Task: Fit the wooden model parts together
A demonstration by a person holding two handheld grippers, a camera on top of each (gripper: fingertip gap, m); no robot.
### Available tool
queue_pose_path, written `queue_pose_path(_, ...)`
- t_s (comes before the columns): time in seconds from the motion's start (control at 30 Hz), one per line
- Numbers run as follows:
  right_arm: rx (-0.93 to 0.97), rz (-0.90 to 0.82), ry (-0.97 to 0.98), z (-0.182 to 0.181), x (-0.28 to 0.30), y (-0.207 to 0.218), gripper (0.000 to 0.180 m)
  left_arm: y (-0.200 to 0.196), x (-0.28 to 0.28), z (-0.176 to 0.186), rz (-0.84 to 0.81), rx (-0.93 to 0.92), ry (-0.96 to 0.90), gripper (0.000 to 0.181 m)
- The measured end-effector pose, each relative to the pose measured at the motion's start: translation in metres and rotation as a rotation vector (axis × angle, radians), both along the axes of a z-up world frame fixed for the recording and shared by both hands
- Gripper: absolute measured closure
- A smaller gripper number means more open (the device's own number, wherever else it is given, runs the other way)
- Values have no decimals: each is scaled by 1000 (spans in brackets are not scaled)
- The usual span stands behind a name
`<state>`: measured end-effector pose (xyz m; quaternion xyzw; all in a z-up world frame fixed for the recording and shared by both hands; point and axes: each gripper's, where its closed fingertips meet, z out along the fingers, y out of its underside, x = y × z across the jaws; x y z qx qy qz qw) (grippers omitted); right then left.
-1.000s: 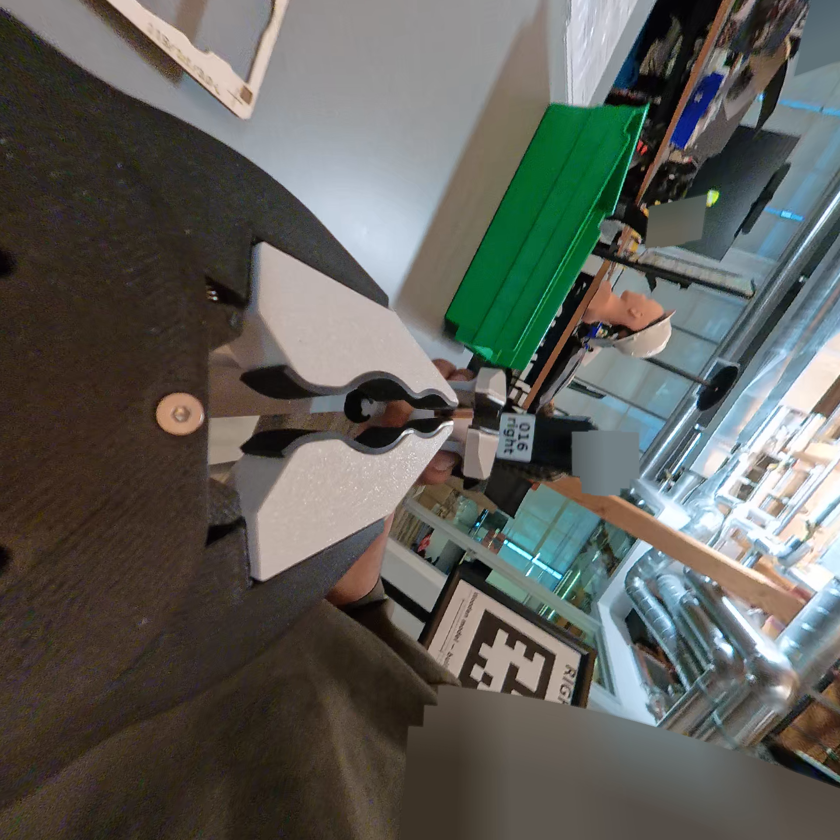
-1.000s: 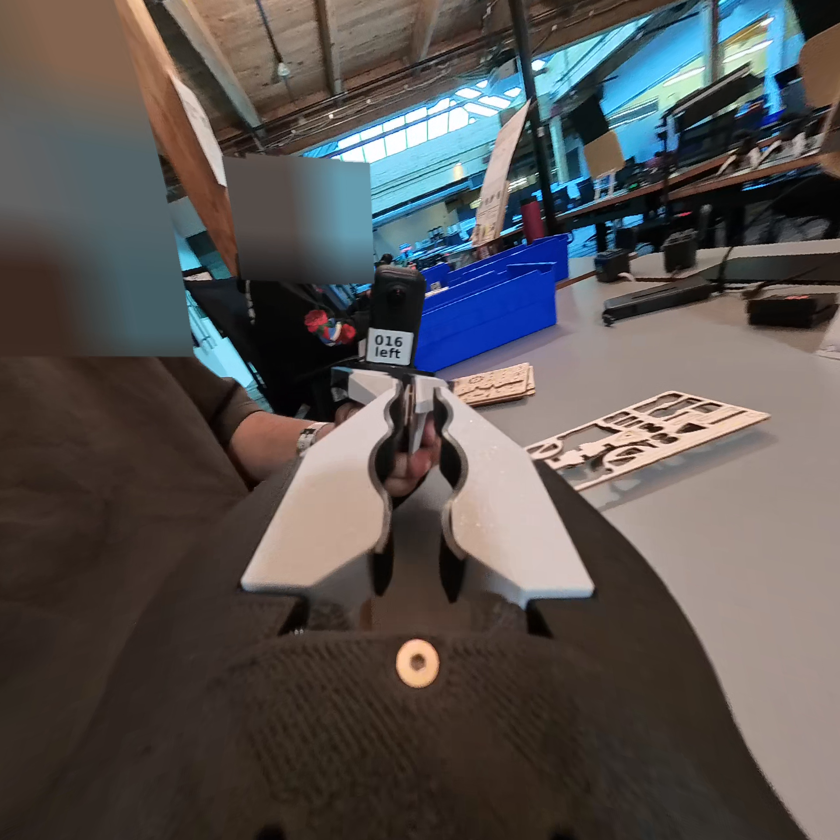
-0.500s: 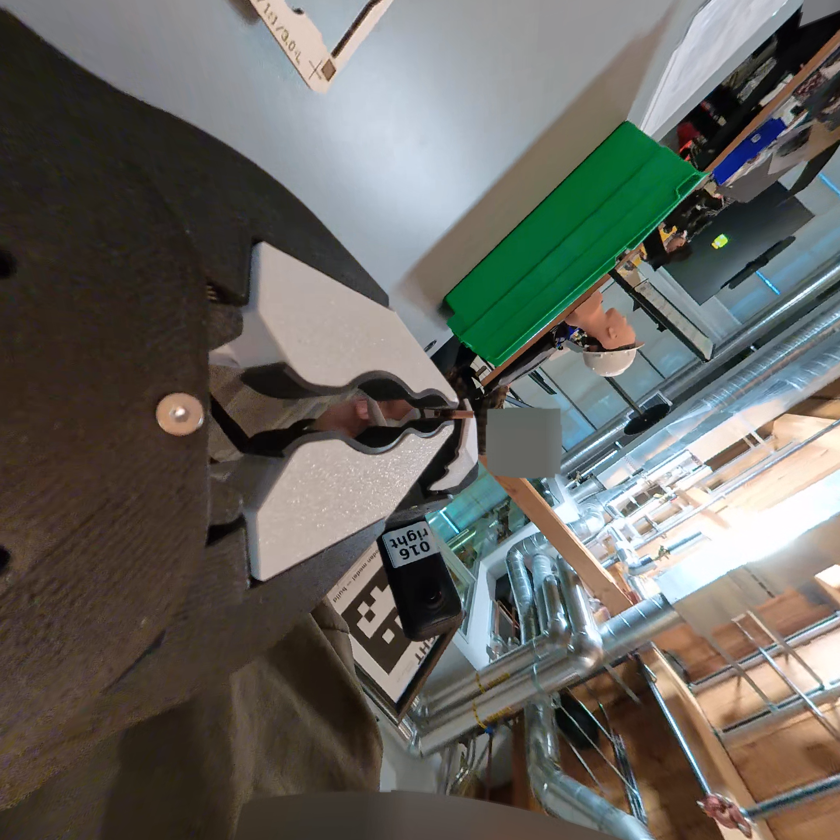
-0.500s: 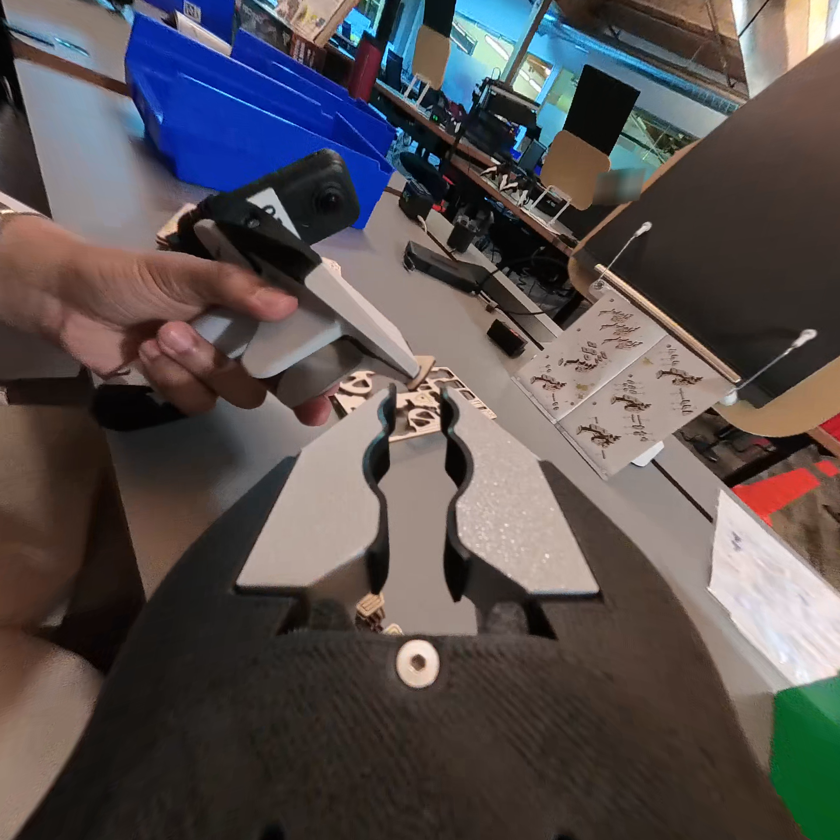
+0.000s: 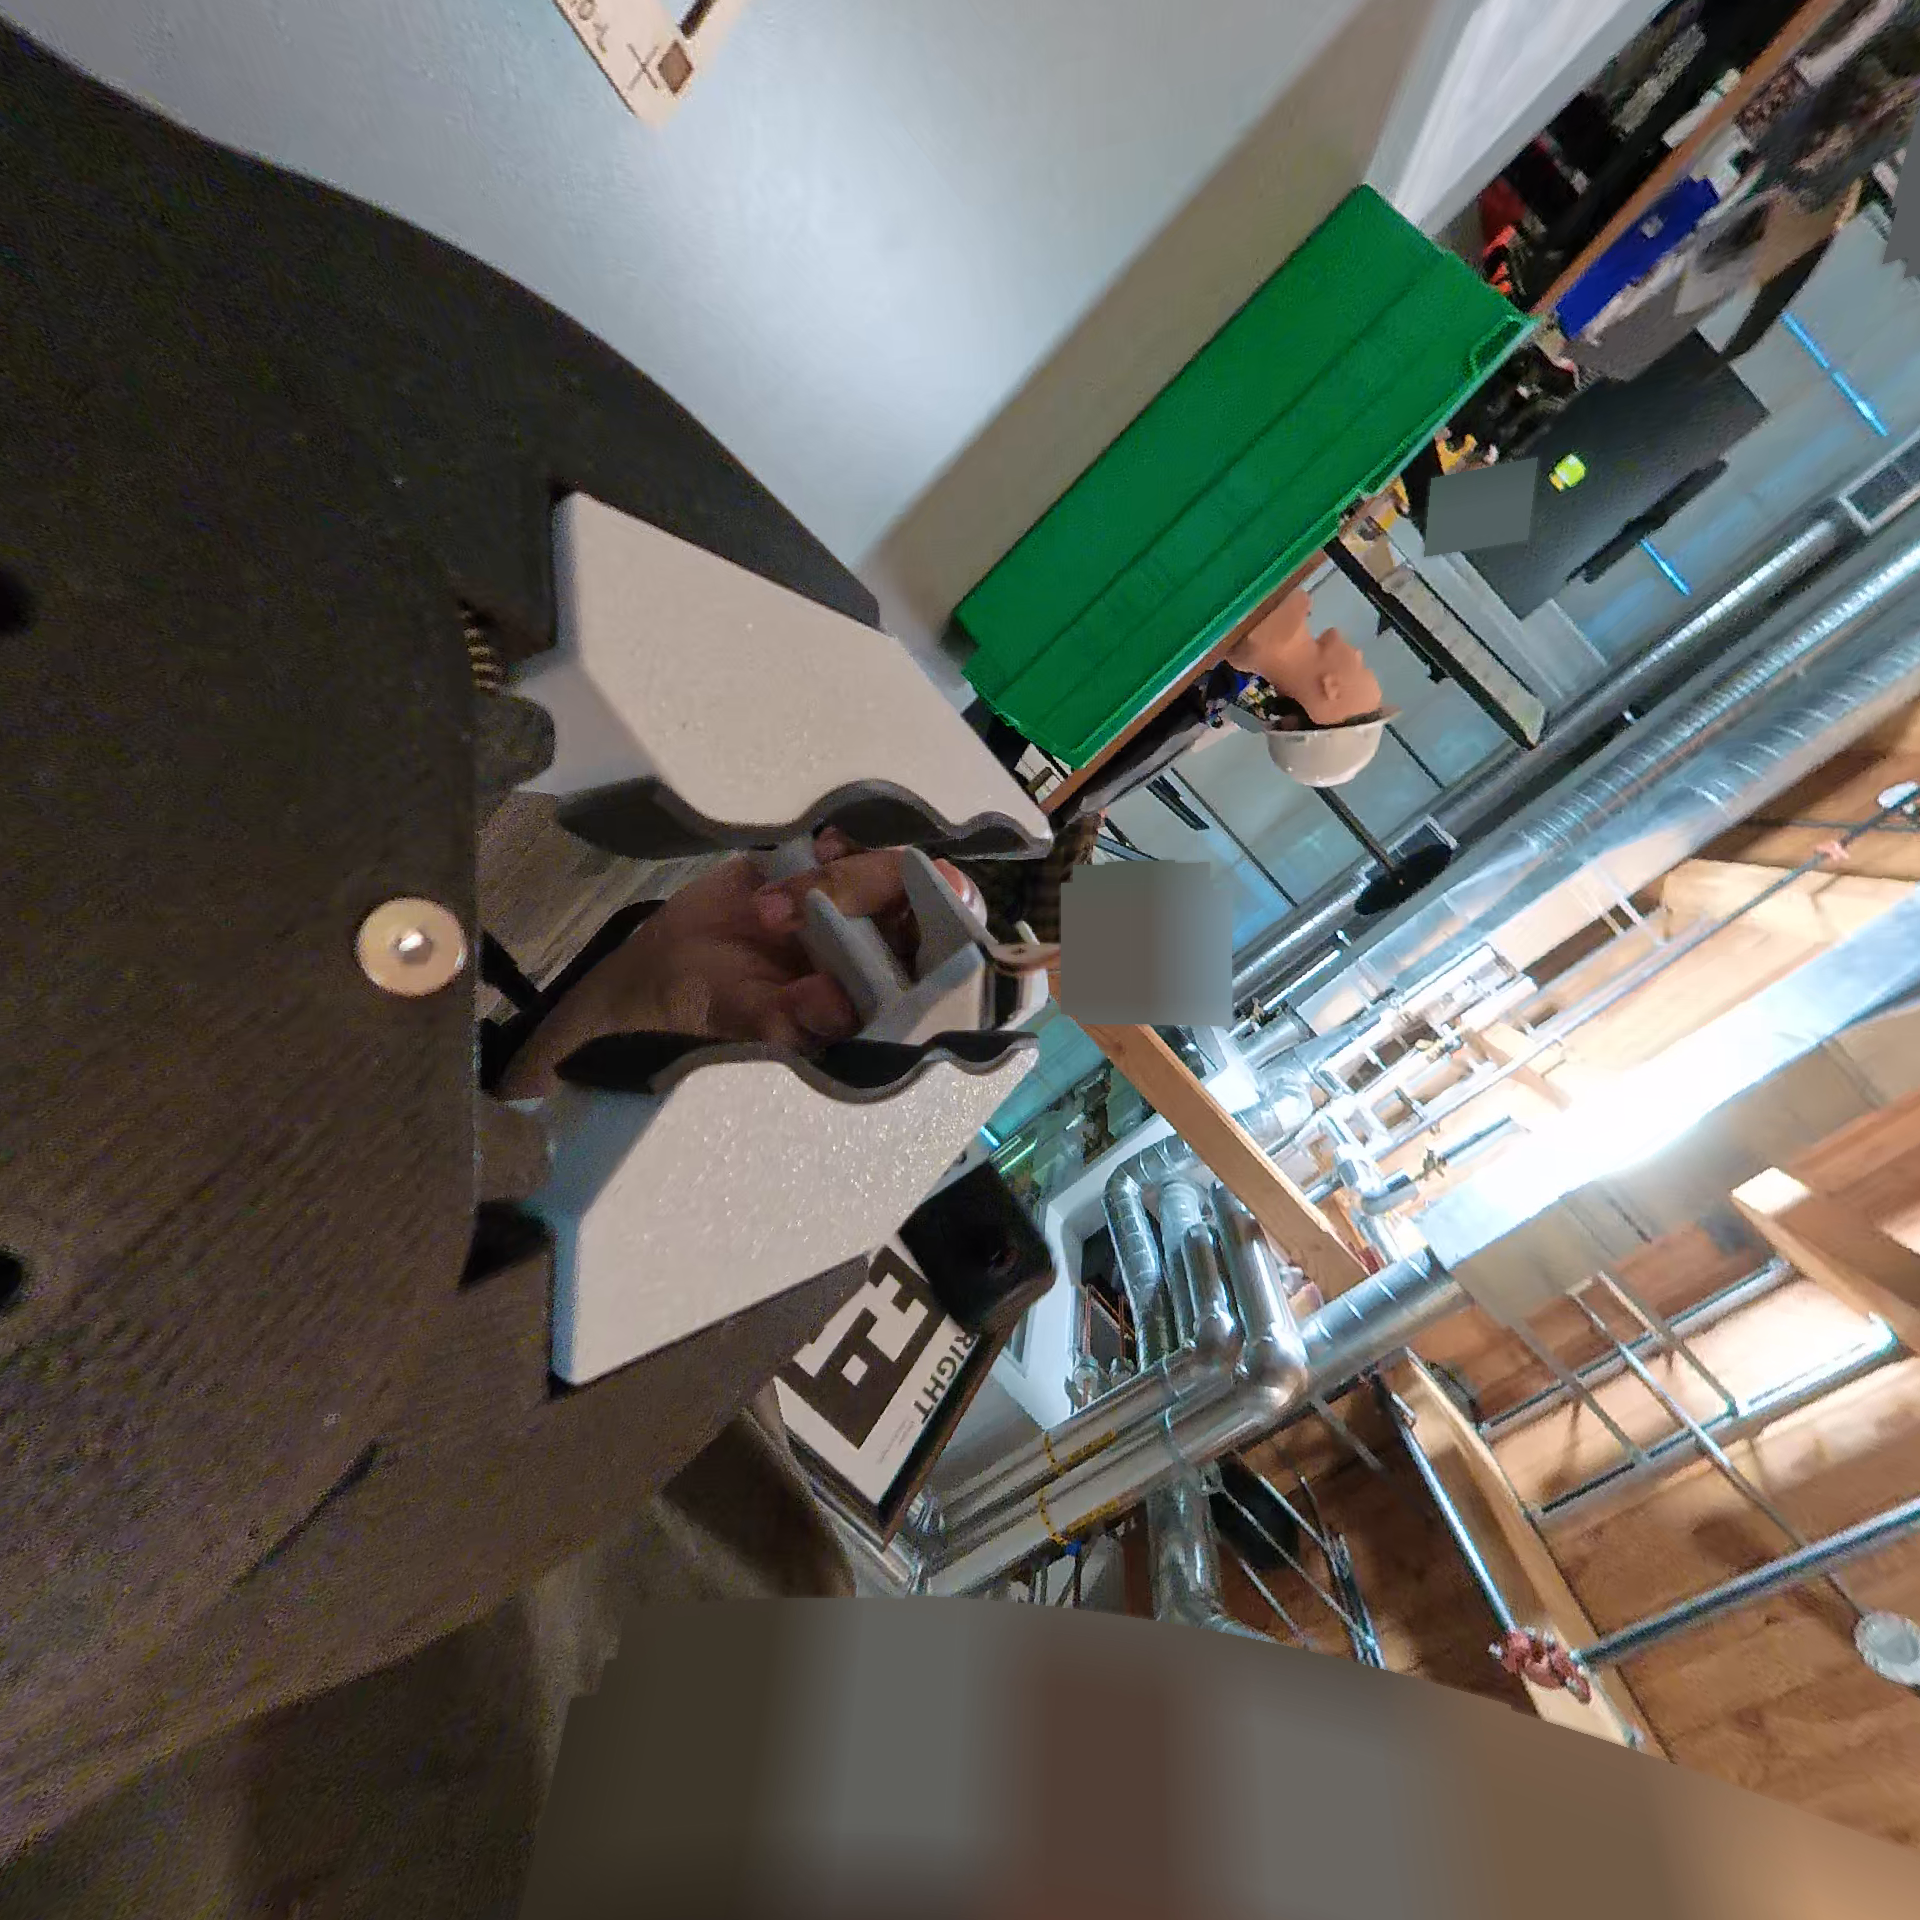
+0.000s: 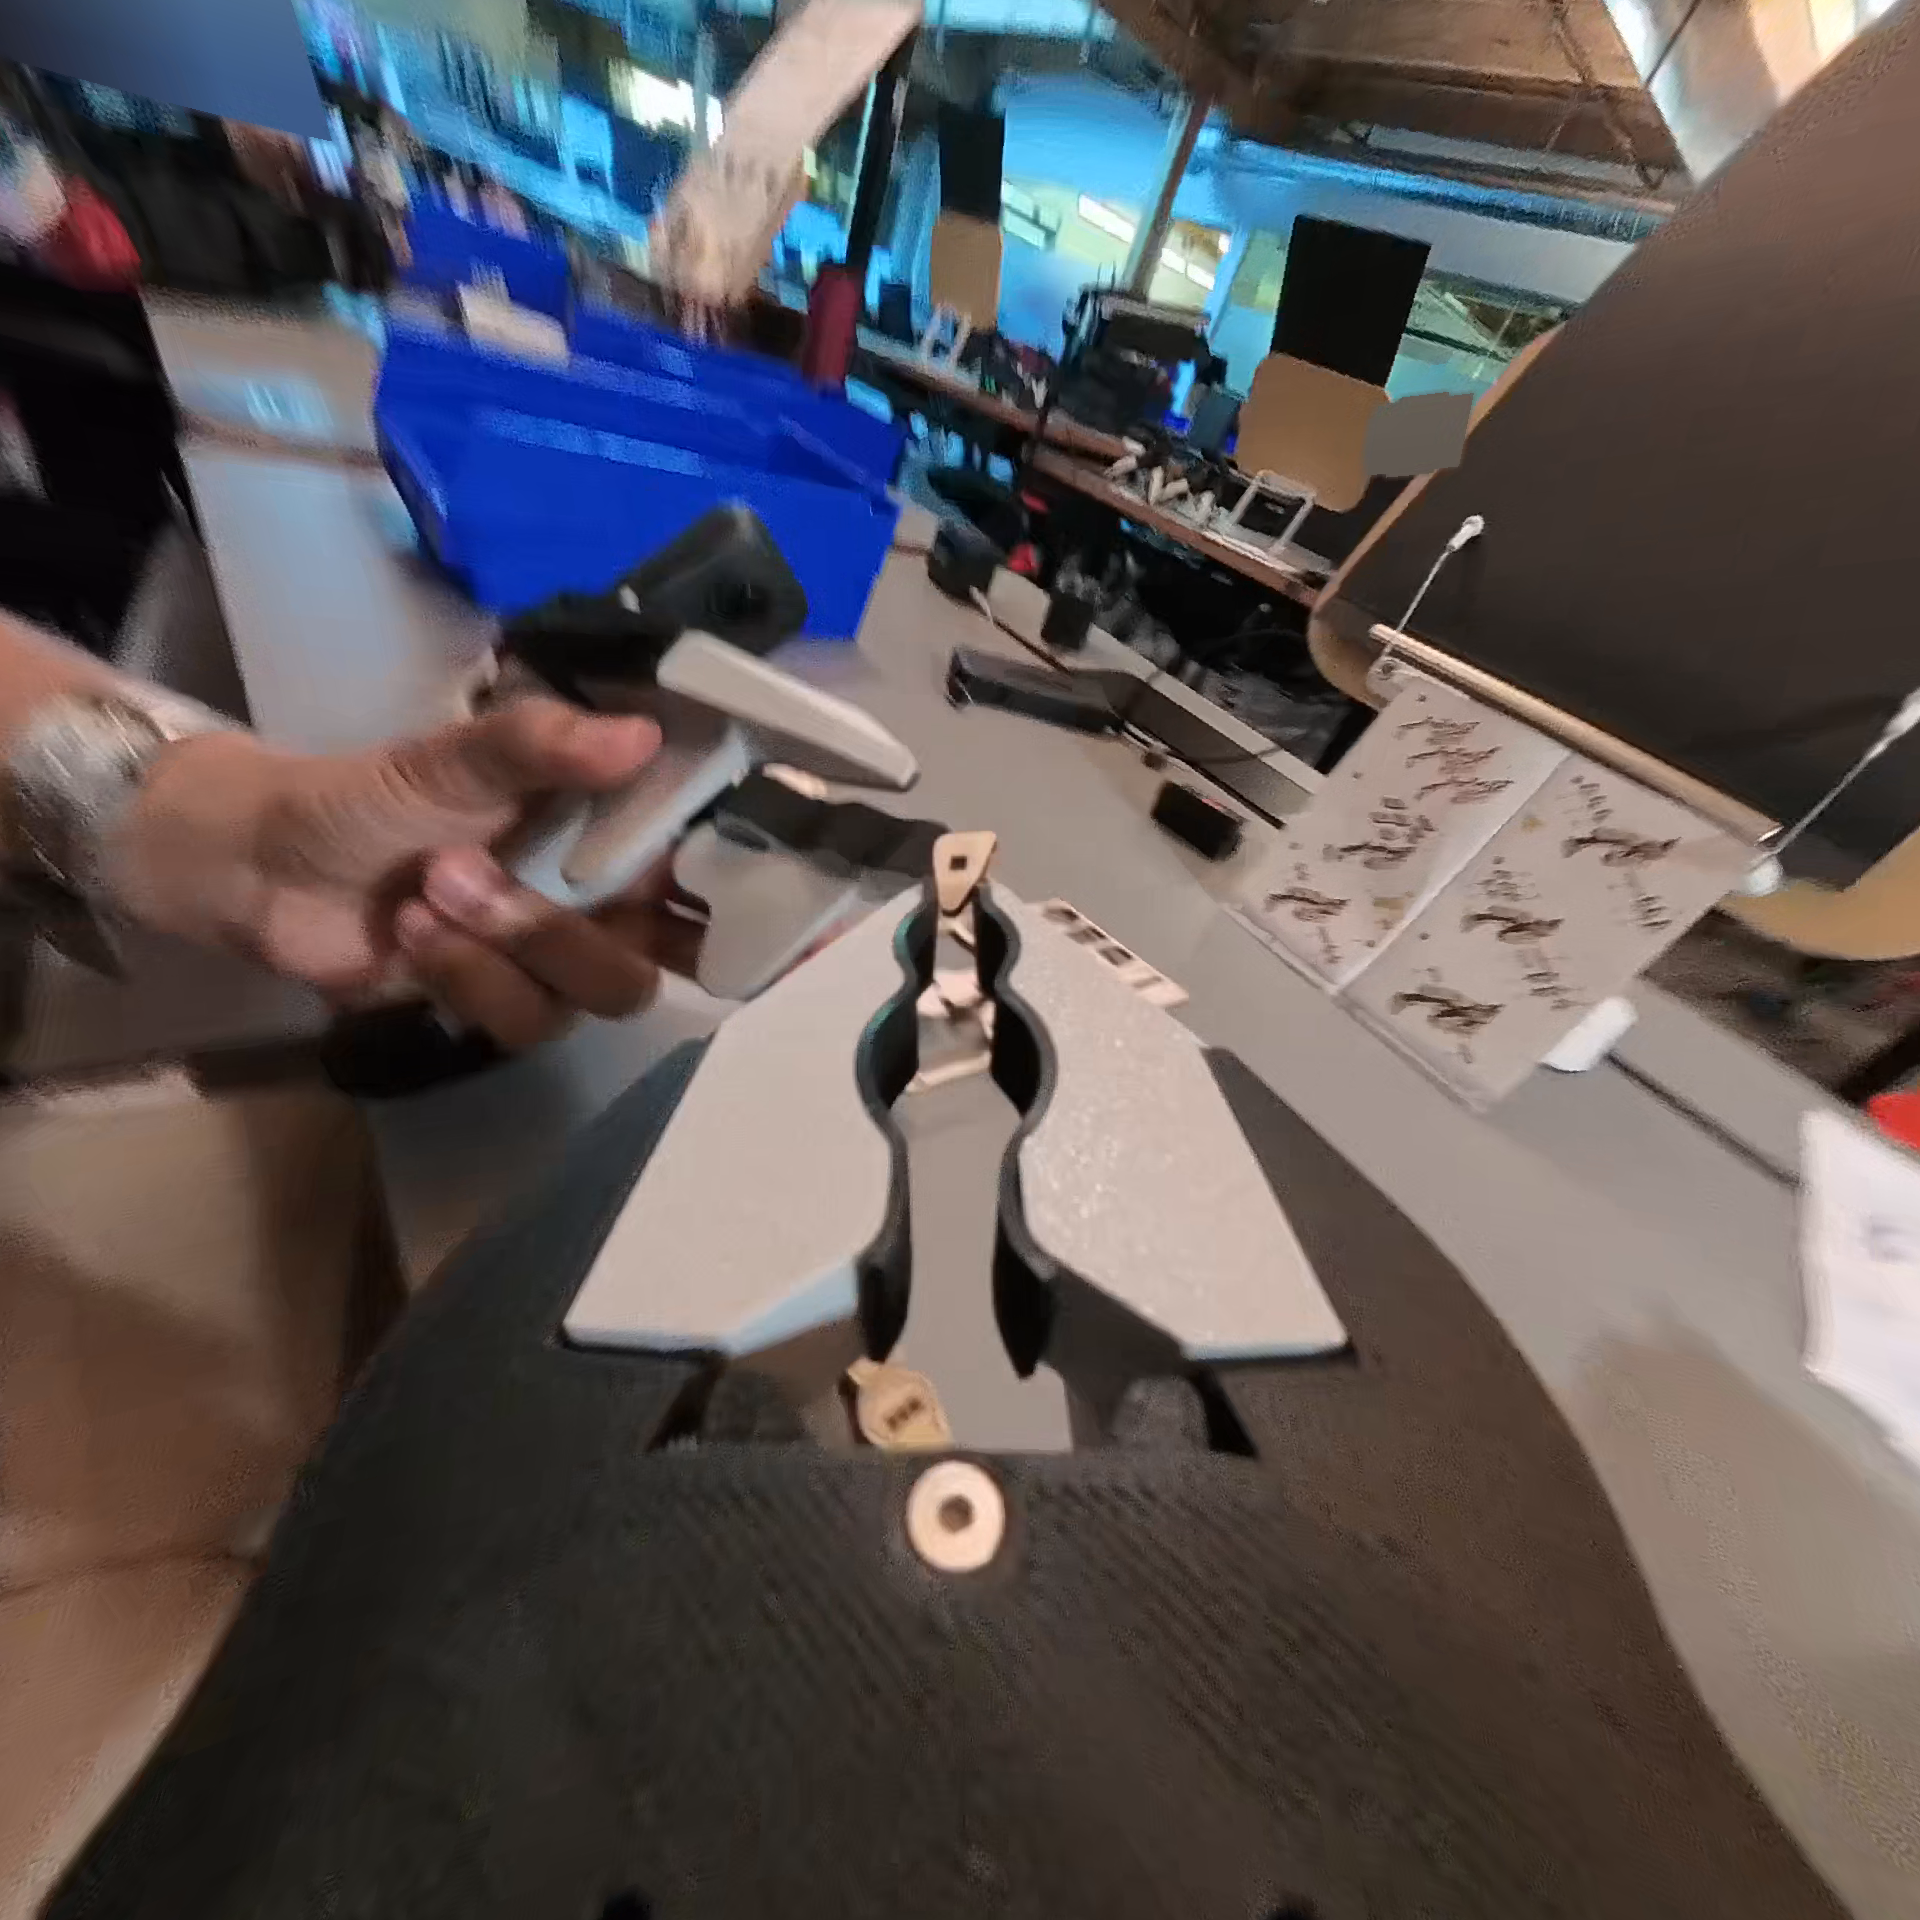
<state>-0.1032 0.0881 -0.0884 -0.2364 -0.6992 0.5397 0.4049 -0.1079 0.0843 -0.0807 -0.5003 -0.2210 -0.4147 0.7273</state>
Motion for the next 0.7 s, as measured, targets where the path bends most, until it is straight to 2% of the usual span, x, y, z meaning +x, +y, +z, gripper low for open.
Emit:
queue_pose_path(0.03,-101,24,-21,7,1,0,175,-2,0,3,0,13,15,151)
queue_pose_path(0.13,-400,101,-112,20,3,1,175,-7,6,13,-8,62,68,153)
queue_pose_path(0.23,-560,177,-193,21,3,1,175,-6,13,15,-16,62,110,156)
queue_pose_path(0.43,-633,337,-253,23,13,-15,175,-10,21,22,-36,118,136,176)
queue_pose_path(0.7,-709,424,-283,28,19,-18,175,-11,26,25,-79,148,118,173)
